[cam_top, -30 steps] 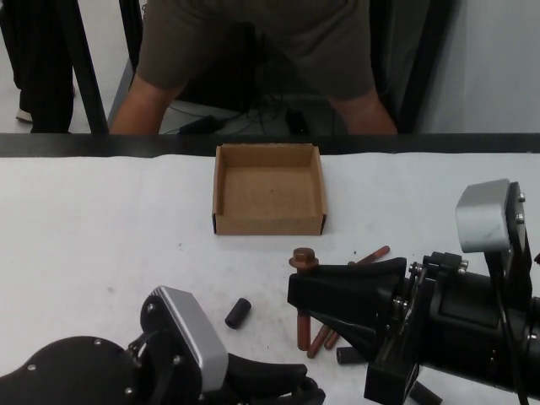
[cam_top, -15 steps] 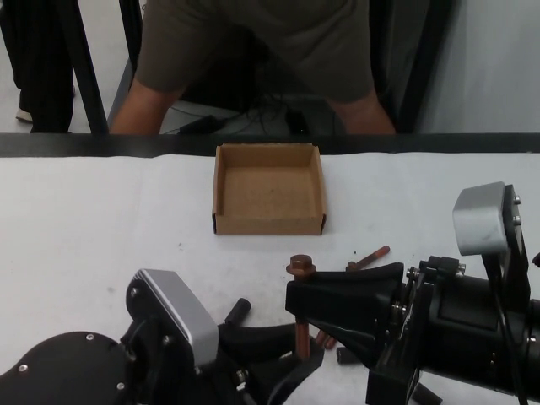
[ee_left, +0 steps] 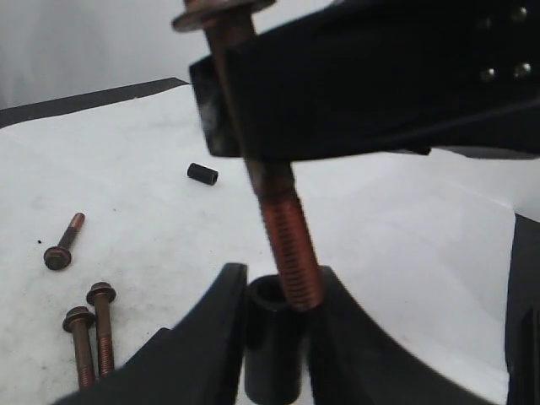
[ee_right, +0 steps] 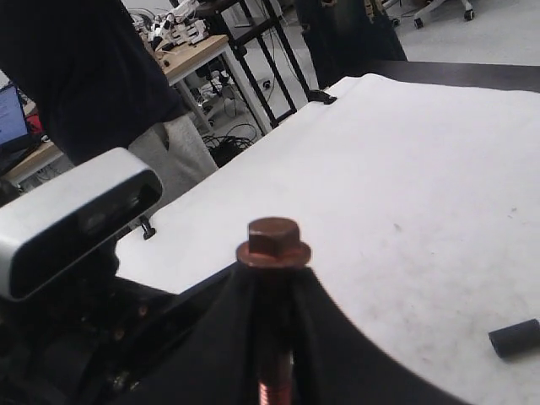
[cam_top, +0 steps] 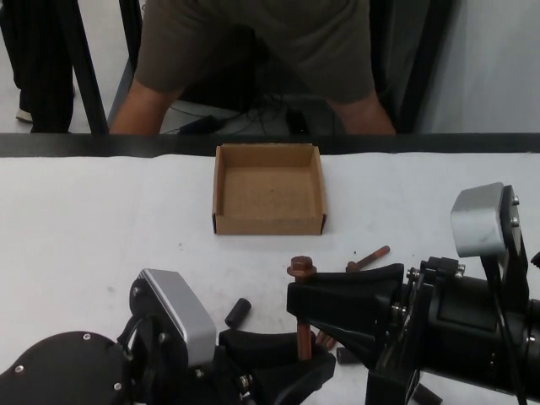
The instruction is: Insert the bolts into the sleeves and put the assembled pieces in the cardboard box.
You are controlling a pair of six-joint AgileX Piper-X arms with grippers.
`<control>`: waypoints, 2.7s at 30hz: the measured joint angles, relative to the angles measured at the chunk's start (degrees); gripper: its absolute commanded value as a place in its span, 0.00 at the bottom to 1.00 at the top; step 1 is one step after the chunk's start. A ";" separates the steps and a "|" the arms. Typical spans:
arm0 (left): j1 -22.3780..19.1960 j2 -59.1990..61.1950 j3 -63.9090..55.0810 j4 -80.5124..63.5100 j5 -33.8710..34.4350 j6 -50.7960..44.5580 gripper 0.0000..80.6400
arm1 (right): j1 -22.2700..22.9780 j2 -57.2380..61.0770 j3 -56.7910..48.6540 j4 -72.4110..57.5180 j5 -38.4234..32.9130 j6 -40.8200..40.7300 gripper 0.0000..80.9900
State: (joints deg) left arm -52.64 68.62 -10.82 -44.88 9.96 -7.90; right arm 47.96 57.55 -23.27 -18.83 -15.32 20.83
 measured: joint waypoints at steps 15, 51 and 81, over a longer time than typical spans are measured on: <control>0.00 0.00 0.00 -0.21 0.83 -0.71 0.01 | 0.00 0.00 -0.53 3.53 0.00 -4.06 0.00; 0.00 0.00 0.00 1.06 1.31 2.83 0.01 | -0.90 0.06 -2.68 7.75 1.91 -8.76 0.00; 0.00 0.00 -0.76 0.64 0.27 -0.93 0.01 | -3.87 0.06 -2.97 7.89 -1.20 -3.20 0.00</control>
State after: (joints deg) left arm -52.64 68.62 -11.58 -44.24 10.23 -8.83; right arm 44.08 57.61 -26.24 -10.94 -16.52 17.63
